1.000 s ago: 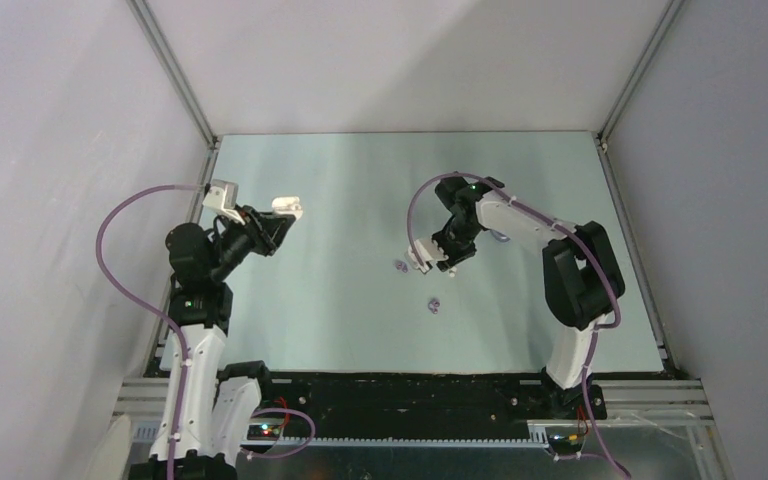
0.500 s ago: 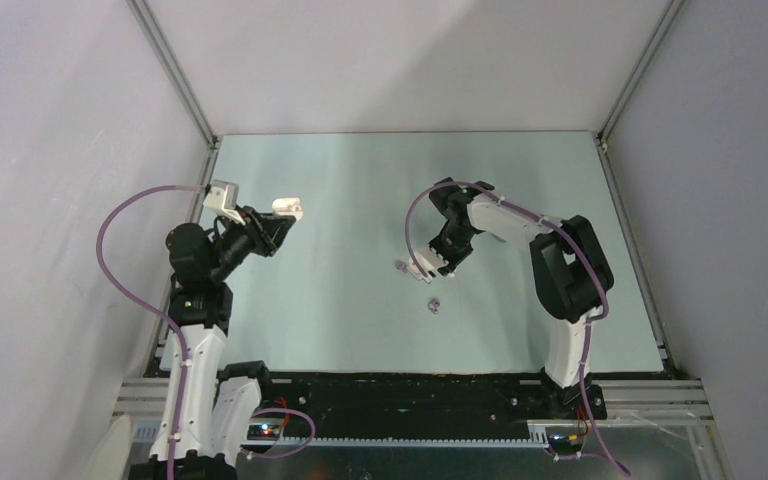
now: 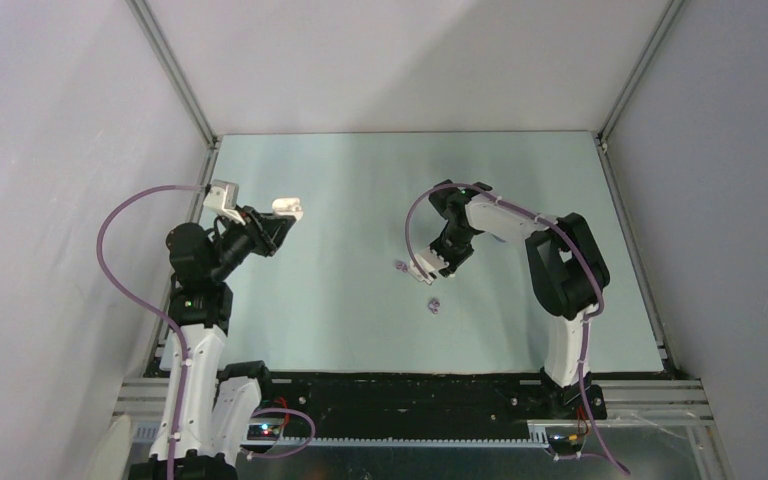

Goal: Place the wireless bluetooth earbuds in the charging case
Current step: Pick up the left earbud from the center of the board.

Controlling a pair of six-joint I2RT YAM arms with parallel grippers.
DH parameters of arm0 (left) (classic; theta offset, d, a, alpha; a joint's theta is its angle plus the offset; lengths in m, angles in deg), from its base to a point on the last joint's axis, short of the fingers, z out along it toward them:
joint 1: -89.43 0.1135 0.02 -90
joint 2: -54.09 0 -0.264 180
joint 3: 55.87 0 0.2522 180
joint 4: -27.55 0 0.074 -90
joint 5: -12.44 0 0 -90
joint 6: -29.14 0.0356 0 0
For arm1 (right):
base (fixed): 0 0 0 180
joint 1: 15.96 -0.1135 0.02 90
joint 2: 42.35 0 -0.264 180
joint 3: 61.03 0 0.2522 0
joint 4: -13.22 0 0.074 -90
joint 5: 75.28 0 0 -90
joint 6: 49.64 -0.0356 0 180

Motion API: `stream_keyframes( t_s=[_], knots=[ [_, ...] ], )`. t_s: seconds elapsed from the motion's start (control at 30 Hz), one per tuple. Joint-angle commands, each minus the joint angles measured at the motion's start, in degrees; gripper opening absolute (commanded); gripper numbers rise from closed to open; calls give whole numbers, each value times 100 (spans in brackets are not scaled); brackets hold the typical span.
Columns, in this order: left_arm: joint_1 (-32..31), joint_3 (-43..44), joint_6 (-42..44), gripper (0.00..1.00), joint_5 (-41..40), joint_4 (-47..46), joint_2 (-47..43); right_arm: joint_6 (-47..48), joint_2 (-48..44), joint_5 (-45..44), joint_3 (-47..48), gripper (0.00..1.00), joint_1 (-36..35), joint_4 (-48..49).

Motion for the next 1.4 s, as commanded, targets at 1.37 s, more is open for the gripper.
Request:
stream_keyframes(
  t_s=[1.37],
  knots=[
    [47, -84, 43, 0, 110, -468, -42, -1112, -648, 262, -150, 2, -101, -708]
  ],
)
